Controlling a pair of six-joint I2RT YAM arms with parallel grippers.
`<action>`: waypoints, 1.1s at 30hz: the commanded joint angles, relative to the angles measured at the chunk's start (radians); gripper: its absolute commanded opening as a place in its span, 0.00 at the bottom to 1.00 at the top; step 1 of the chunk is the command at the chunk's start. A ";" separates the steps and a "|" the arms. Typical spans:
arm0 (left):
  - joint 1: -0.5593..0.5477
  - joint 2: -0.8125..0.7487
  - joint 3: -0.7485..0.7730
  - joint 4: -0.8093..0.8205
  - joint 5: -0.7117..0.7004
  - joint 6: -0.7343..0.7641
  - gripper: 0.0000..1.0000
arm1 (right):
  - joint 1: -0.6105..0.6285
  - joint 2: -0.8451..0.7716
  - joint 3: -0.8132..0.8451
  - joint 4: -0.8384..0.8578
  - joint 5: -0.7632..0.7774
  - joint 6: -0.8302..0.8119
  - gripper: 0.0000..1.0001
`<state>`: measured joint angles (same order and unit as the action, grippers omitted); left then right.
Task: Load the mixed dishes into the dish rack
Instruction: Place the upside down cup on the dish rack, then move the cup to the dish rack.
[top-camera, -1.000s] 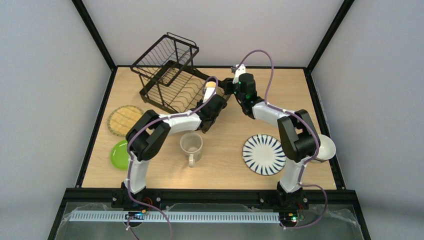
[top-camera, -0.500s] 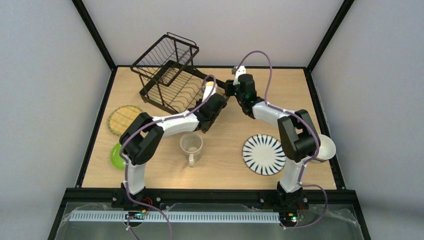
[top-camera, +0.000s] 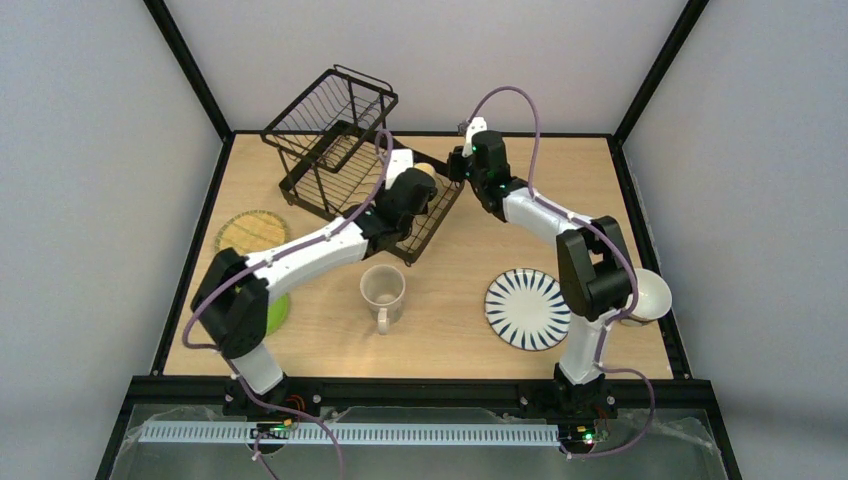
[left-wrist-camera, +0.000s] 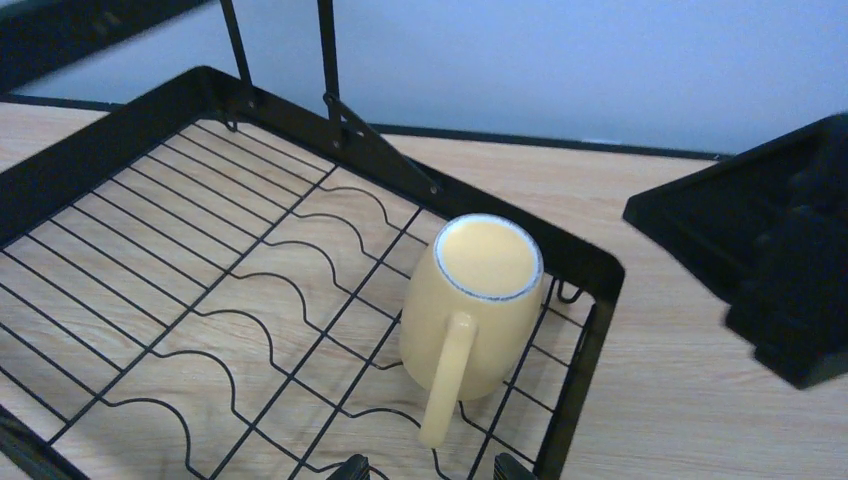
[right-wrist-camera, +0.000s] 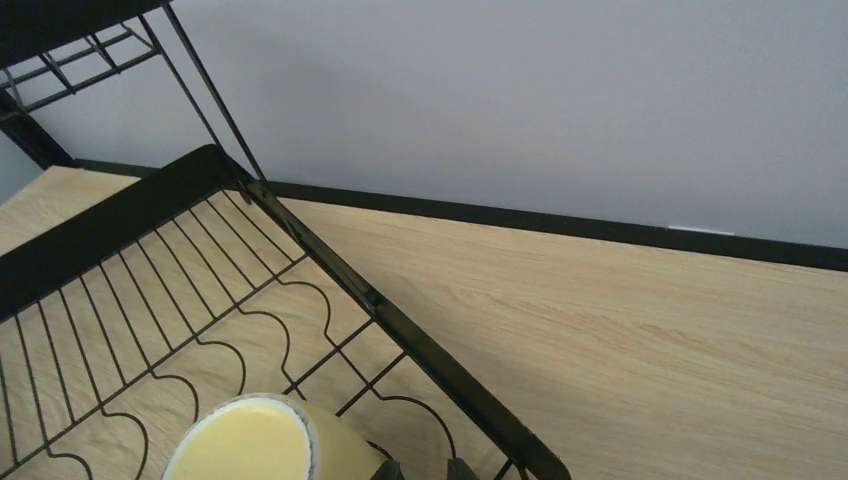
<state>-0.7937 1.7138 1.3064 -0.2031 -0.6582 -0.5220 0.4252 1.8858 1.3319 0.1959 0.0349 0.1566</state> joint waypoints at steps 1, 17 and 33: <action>-0.007 -0.085 0.051 -0.140 0.055 -0.053 0.69 | -0.002 0.038 0.066 -0.122 -0.015 -0.016 0.17; 0.072 -0.349 0.530 -0.483 0.182 -0.238 0.79 | -0.001 0.098 0.079 -0.140 -0.056 -0.032 0.06; 0.121 -0.396 0.522 -0.408 0.231 -0.247 0.80 | 0.043 0.231 0.155 -0.141 -0.095 -0.038 0.06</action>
<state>-0.6792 1.3170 1.8294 -0.6273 -0.4442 -0.7742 0.4587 2.0838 1.4204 0.0628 -0.0368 0.1295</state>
